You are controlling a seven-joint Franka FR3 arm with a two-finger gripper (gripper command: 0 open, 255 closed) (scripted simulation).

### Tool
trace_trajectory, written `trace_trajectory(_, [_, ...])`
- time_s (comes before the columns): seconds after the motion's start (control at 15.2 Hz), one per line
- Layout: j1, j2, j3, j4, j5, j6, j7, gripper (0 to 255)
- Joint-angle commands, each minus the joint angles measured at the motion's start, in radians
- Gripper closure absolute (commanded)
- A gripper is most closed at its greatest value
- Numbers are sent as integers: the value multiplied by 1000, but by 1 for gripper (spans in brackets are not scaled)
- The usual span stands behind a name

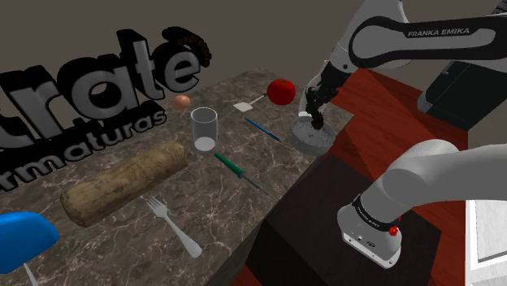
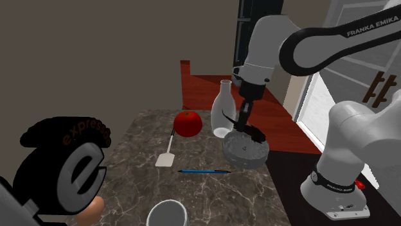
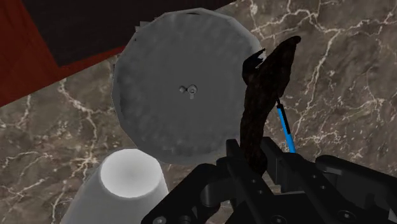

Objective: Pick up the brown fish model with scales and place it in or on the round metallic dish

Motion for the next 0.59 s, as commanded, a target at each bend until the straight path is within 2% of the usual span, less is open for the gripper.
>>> trace_trajectory(0.0, [-26,-61,-36,-37,-25,-30,-39,255])
trace_trajectory(0.53, [-22,-20,-40,-124,-16,98,-57,255])
